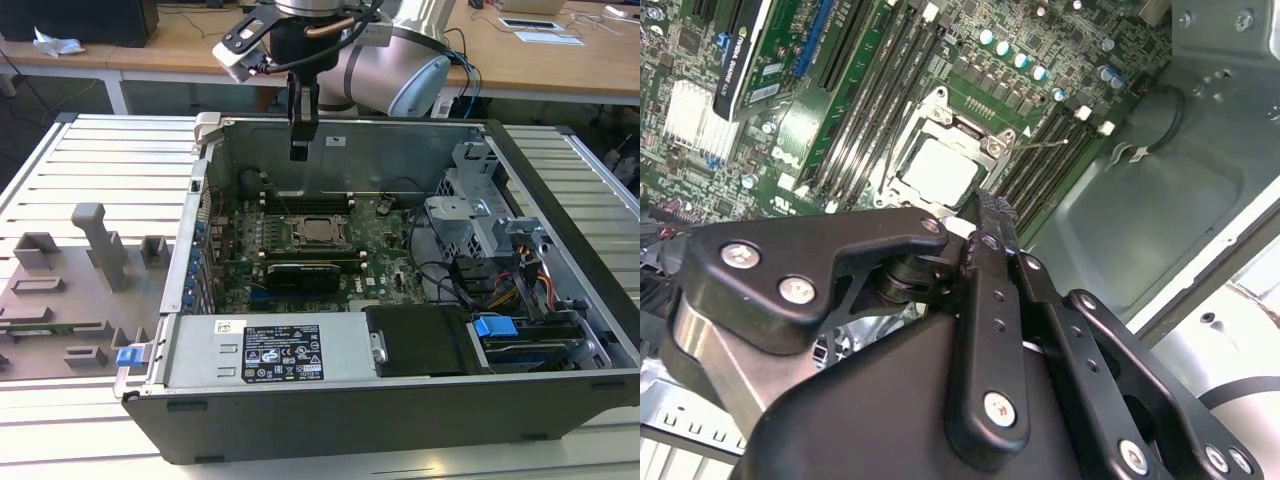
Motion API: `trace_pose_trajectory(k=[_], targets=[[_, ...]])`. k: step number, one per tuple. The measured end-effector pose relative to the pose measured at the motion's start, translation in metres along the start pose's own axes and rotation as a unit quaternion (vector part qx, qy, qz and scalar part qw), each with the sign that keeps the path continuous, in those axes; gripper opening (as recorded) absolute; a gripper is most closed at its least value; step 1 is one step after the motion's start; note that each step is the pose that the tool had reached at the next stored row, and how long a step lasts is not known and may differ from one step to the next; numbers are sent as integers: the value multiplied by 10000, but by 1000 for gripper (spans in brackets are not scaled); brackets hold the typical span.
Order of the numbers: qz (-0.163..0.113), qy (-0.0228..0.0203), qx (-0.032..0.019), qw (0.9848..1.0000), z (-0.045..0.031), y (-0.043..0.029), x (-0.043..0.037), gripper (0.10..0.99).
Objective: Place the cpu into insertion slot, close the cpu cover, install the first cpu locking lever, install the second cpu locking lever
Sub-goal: 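Install the first cpu locking lever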
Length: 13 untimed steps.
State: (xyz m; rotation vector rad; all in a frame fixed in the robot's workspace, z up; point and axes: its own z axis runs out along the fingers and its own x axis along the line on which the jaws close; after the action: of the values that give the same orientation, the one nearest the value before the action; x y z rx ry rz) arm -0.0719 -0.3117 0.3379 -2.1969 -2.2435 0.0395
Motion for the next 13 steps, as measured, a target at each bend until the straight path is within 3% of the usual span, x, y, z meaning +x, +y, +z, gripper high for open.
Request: trace_pose_trajectory(k=[9,13], targets=[[-9,-1,1,10000,93,-77,3,106],[-475,-9,-8,9989,115,-77,3,106]])
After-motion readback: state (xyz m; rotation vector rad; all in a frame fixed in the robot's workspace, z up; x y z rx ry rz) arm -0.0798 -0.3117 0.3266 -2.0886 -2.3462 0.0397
